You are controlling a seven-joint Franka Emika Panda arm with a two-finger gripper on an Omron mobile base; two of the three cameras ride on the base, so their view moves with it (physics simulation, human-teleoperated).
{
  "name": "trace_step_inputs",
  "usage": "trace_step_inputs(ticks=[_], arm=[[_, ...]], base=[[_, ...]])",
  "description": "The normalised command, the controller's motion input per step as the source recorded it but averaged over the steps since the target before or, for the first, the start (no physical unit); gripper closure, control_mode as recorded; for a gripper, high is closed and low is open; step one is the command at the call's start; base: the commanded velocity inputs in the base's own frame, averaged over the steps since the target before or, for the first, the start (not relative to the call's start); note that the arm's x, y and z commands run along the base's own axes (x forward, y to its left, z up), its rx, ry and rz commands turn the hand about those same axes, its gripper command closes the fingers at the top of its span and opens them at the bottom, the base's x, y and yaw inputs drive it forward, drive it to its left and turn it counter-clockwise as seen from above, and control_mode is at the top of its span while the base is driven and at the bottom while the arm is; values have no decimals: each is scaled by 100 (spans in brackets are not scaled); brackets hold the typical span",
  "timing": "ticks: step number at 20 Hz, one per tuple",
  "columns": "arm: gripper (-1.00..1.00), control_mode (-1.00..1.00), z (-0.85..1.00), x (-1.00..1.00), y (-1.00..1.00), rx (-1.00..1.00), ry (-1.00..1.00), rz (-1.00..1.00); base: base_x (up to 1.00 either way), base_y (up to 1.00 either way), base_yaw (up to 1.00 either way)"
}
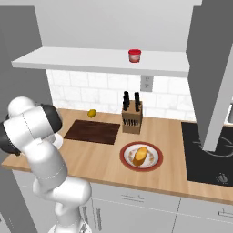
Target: From the different types of pastries on the counter, select a croissant and place it on the cutting board. Then retrieve a jar of jam from the cabinet and place it alongside the croissant on the cutting board.
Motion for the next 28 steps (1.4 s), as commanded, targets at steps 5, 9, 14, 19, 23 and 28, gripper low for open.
trace_step_inputs(ticks=[5, 9, 14, 19, 23, 28], arm=[[100, -100, 36, 0, -30, 0, -19, 0], [100, -100, 54, -4, -74, 0, -3, 0], [100, -100, 52, 7, -67, 0, 0, 0], [100, -100, 3, 54, -42, 0, 0, 0], [100, -100, 0, 79, -24, 0, 0, 0], [100, -100, -3, 51, -10, 0, 0, 0]], base=[[0, 0, 0], [0, 0, 0], [0, 0, 0], [0, 0, 0], [0, 0, 0], [0, 0, 0]])
